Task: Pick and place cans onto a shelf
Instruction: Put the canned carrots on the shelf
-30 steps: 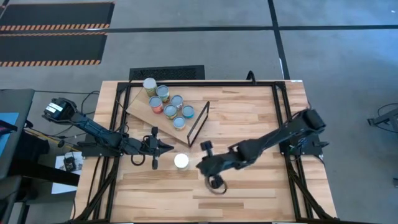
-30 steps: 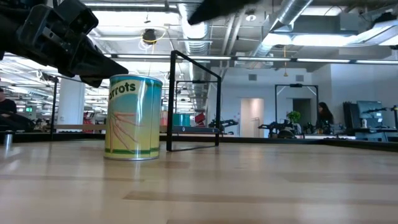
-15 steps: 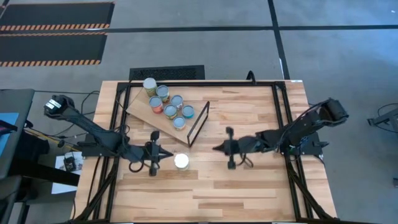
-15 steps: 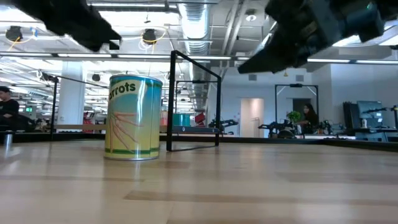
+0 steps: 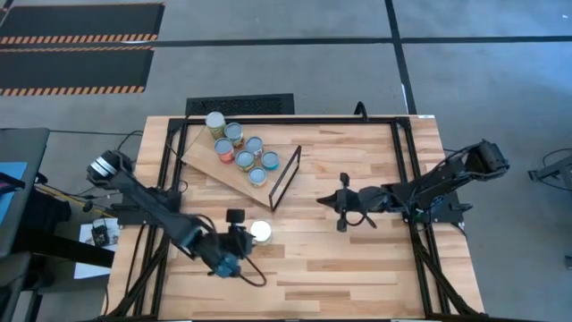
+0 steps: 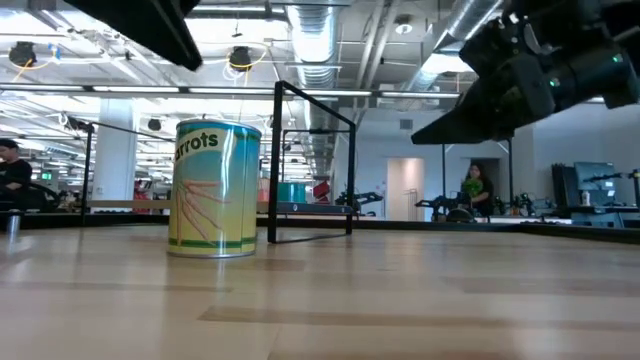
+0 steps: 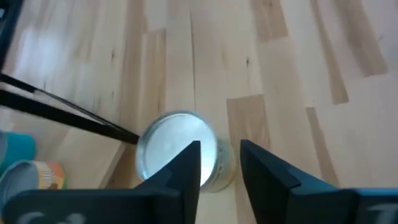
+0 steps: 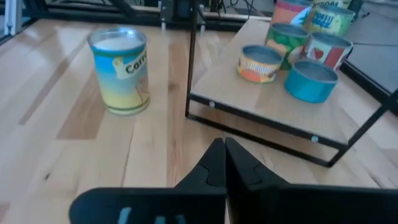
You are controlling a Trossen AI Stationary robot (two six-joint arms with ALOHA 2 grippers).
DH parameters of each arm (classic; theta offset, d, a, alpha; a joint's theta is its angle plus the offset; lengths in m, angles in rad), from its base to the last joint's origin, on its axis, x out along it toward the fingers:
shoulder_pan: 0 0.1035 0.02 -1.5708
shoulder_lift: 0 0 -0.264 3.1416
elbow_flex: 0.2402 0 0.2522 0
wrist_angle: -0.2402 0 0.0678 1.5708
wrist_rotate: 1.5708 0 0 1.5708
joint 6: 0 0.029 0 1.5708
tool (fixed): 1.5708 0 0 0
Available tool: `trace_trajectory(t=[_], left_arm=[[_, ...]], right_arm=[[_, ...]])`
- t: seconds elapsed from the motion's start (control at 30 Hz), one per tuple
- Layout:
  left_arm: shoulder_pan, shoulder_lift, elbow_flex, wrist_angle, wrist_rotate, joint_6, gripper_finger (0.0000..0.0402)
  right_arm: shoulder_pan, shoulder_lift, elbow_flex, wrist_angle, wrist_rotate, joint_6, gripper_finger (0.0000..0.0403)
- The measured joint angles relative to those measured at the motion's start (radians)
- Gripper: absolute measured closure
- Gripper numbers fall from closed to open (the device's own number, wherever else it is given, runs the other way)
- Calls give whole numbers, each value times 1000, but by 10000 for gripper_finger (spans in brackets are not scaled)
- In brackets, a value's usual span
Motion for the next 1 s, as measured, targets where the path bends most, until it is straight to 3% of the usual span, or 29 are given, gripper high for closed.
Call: trace_trajectory(t=[0.3, 0.8, 1.0], left_arm=[[36, 134, 64, -37, 29, -24, 284], [90, 129, 35, -51, 87, -33, 394], [90, 88, 64, -231, 37, -131, 401]], right_arm=[[0, -32, -10, 17, -1, -16, 395], [3, -46, -10, 15, -2, -31, 394], [3, -46, -10, 15, -2, -31, 394]])
